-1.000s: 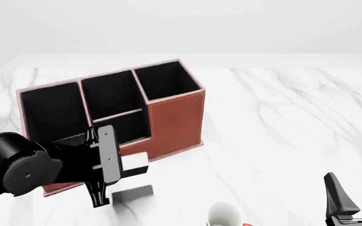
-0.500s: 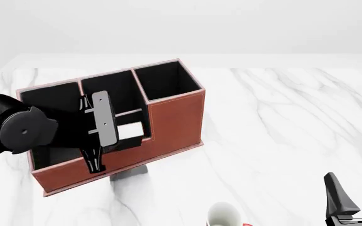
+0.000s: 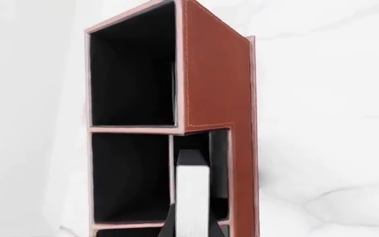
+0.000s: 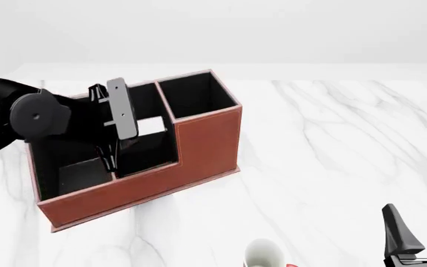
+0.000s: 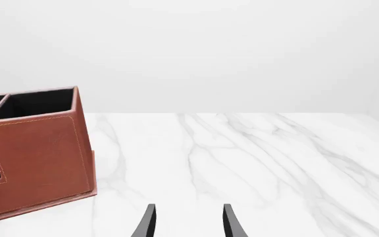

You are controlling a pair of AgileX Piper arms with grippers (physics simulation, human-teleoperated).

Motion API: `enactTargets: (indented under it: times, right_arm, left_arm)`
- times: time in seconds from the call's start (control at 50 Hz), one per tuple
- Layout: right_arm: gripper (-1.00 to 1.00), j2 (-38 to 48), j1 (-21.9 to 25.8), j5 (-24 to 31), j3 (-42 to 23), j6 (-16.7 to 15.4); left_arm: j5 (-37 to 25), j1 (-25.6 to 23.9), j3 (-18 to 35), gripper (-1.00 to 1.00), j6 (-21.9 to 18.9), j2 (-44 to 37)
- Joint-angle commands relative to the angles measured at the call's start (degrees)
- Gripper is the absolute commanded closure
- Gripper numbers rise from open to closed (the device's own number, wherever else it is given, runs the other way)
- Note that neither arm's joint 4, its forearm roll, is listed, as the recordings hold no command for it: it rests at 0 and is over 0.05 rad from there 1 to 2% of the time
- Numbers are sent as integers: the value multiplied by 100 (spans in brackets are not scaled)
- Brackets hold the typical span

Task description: Pick up the book and place it in the front compartment of the caddy.

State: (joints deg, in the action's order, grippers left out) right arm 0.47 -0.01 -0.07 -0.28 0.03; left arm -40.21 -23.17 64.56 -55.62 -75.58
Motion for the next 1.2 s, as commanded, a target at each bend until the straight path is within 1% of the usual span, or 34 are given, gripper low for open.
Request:
enactTargets:
  times: [0.02,0.1,0.26,0.28,0.32,0.36,0.46,0.5,0.64,0.72,0.74,0.78,0.88,1.02,1.06,1.14,1.2]
  right_arm:
    - [-100,-4,-1,0,3,0]
    - [-100,-4,1,0,3,1]
    - [-100,-4,0,0,3,0]
    - [-100,-6,1,0,3,-1]
    - [-100,-5,0,0,3,-1]
    - [-100,-5,0,0,3,-1]
    - [-100,-6,0,0,3,-1]
    - [-100,-5,-1,0,3,0]
    - [-100,-5,-1,0,3,1]
    - [-100,-4,-1,0,3,-1]
    - [-100,-5,-1,0,3,0]
    - [-100,-6,-1,0,3,1]
    - [-100,-4,0,0,3,0]
    - [-100,-4,0,0,3,0]
    - [-100,-4,-1,0,3,0]
    - [-100,-5,-1,0,3,-1]
    - [-100,-4,-1,0,3,1]
  left_arm:
    - [52,180,479,100,-267,-147]
    - [28,196,638,100,-226,-238]
    - [184,297,744,100,-290,-407]
    - [234,382,855,100,-282,-500]
    - [258,404,852,100,-321,-542]
    - [255,372,896,100,-251,-572]
    - [378,417,859,100,-312,-667]
    - [482,442,825,100,-402,-691]
    - [553,464,850,100,-434,-816]
    - [650,496,784,100,-461,-888]
    - [725,543,711,100,-543,-908]
    - [738,522,668,100,-552,-908]
    - [771,541,734,100,-540,-1013]
    - [869,626,746,100,-626,-1137]
    - [879,684,858,100,-651,-1185]
    - [1012,847,820,100,-829,-1299]
    - [1052,805,843,100,-767,-1322]
